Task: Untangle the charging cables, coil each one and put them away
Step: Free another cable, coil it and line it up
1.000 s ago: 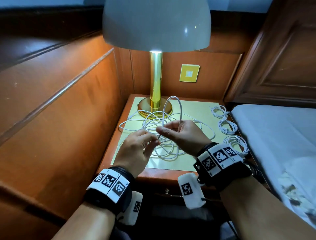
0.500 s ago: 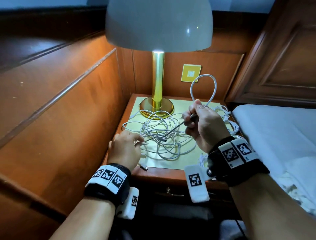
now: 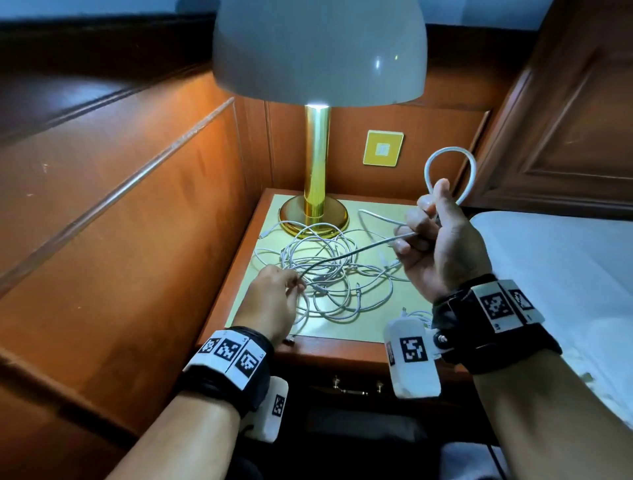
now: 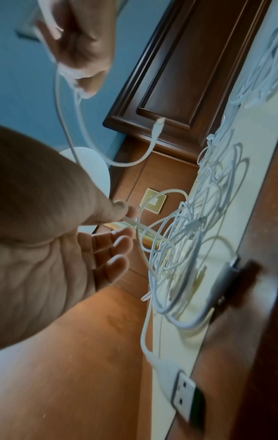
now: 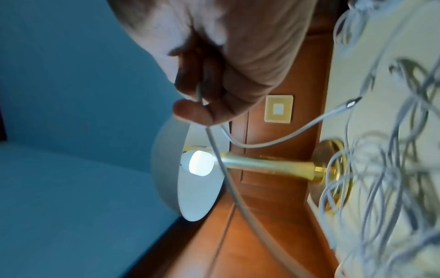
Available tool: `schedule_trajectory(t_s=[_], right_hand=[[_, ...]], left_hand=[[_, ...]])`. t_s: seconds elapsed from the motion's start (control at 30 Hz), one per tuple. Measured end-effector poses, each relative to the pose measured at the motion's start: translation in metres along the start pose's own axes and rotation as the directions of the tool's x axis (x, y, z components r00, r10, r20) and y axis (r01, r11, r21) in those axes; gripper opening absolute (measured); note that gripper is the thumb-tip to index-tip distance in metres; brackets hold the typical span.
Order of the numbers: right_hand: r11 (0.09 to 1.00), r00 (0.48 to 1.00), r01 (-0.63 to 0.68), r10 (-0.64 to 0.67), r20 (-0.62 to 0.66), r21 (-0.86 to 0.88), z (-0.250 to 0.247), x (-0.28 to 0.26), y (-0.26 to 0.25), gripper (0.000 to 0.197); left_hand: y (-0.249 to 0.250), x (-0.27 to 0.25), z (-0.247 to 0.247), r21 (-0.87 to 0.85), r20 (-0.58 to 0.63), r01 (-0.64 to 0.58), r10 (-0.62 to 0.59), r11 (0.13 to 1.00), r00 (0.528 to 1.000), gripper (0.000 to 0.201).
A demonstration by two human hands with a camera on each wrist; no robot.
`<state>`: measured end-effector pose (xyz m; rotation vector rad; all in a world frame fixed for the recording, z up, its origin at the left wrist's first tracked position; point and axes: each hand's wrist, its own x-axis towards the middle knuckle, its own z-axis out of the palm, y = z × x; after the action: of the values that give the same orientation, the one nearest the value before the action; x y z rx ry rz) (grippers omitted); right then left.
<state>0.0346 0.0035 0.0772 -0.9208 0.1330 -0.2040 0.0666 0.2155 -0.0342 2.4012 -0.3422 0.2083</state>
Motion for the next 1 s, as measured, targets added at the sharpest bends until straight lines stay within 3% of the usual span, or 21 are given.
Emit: schedule_trajectory(t_s=[0.07,0.17,0.27,0.33,0.47,0.53,0.6,0.67,0.7,0.77,0.87,0.93,1.0], right_hand=[[0.961,0.991,0.111,-0.126,-0.045,-0.252,-0.008,0.001,0.0,0.033],[0.679,0.965,0.241,-0.245,0.095,-0.694,-0.018,0.002,0.011,0.029],[0.35,0.946,0.317,-0.044,0.322,-0.882,-0.022,0.002,0.026,0.024],[0.256,0.926,0.334,0.089,0.366,-0.907,-0.02,0.0,0.039,0.022],[0.274,0.886,0.316,0.257,0.386,-0.908,-0.011,-0.004,0.064,0.041],[0.268,0.866,0.343,0.28,0.413,-0.9,-0.004,-0.004,0.07,0.025],[0.231,0.876,0.383,0.217,0.431,-0.894,0.002,-0.002,0.07,0.014],[0.221,0.894,0.404,0.112,0.435,-0.888,0.003,0.0,0.068,0.021],[0.266,0.905,0.391,0.065,0.421,-0.881,0.003,0.001,0.066,0.026],[0.448,0.932,0.318,0.015,0.362,-0.836,0.0,0.004,0.064,0.032],[0.665,0.95,0.223,0.017,0.313,-0.713,-0.001,0.007,0.062,0.035],[0.744,0.955,0.178,0.028,0.296,-0.644,0.001,0.006,0.058,0.034],[0.8,0.96,0.14,0.036,0.279,-0.584,0.004,0.004,0.053,0.034]], left_hand=[[0.0,0.0,-0.003,-0.044,-0.136,-0.055,0.049,0.998,0.989,0.014],[0.003,0.0,-0.005,-0.277,-0.294,-0.101,0.016,0.956,0.956,0.02],[0.017,-0.001,-0.017,-0.577,-0.331,-0.11,-0.109,0.809,0.937,0.018],[0.027,-0.003,-0.024,-0.643,-0.356,-0.159,-0.109,0.749,0.928,0.016],[0.041,-0.008,-0.025,-0.705,-0.382,-0.236,-0.077,0.669,0.921,0.015],[0.047,-0.01,-0.025,-0.729,-0.378,-0.246,-0.077,0.639,0.922,0.016],[0.049,-0.01,-0.026,-0.758,-0.369,-0.246,-0.086,0.604,0.926,0.018],[0.047,-0.01,-0.027,-0.799,-0.333,-0.212,-0.12,0.563,0.935,0.018],[0.046,-0.011,-0.026,-0.801,-0.307,-0.186,-0.124,0.568,0.944,0.017],[0.039,-0.011,-0.023,-0.696,-0.226,-0.106,-0.076,0.71,0.971,0.016],[0.032,-0.015,-0.014,-0.329,-0.032,-0.071,0.064,0.942,0.997,0.016],[0.03,-0.014,-0.01,-0.173,-0.006,-0.057,0.057,0.983,0.998,0.022],[0.025,-0.011,-0.008,-0.112,0.02,0.036,-0.034,0.993,0.999,0.032]])
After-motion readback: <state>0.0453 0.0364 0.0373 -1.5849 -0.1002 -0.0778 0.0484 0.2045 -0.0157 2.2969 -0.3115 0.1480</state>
